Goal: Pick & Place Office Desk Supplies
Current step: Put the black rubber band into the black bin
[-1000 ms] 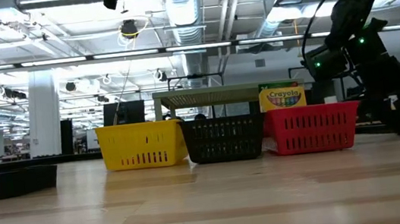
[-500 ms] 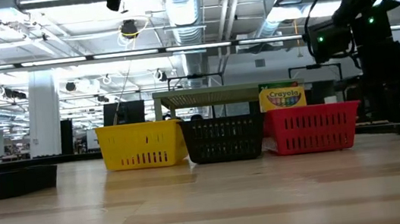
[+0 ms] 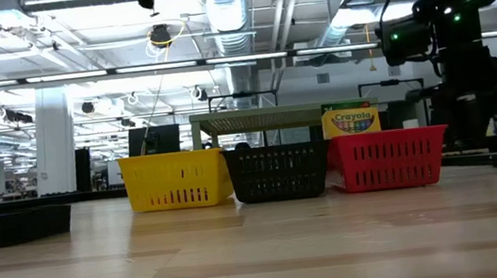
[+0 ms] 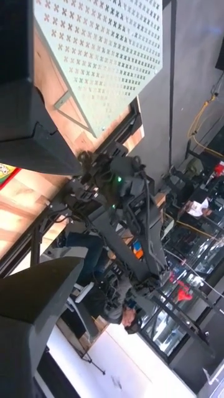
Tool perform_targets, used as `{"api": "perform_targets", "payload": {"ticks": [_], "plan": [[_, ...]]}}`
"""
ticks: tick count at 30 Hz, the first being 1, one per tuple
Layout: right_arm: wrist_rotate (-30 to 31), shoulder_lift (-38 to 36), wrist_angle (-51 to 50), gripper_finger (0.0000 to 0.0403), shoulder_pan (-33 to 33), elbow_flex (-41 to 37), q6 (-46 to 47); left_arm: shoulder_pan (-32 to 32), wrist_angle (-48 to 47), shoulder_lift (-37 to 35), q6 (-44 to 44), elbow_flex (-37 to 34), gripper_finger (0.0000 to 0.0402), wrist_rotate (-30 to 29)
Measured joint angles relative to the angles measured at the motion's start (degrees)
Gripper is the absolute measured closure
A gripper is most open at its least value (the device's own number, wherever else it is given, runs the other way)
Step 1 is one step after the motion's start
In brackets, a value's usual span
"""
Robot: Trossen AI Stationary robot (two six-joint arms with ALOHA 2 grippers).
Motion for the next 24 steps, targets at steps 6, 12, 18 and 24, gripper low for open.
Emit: {"api": "perform_targets", "payload": {"ticks": [6, 12, 18, 24], "plan": [[-3.2, 0.2, -0.4, 0.0183, -2.8, 0.0, -1.3, -0.1, 0.1, 0.0, 1.0, 0.0, 0.0181, 1.2], [-2.7, 1.6, -3.6, 0.0122, -4.5, 0.0, 0.0, -0.1, 0.0, 0.0, 1.2, 0.0, 0.0181, 2.2], [-2.6, 5.2, -4.7, 0.0117, -6.3, 0.0, 0.0, -0.1, 0.0, 0.0, 0.7, 0.0, 0.0181, 4.0], [-2.6, 10.1, -3.2, 0.0117, -6.6, 0.0, 0.0, -0.1, 0.0, 0.0, -0.8, 0.0, 0.0181, 5.5]]}}
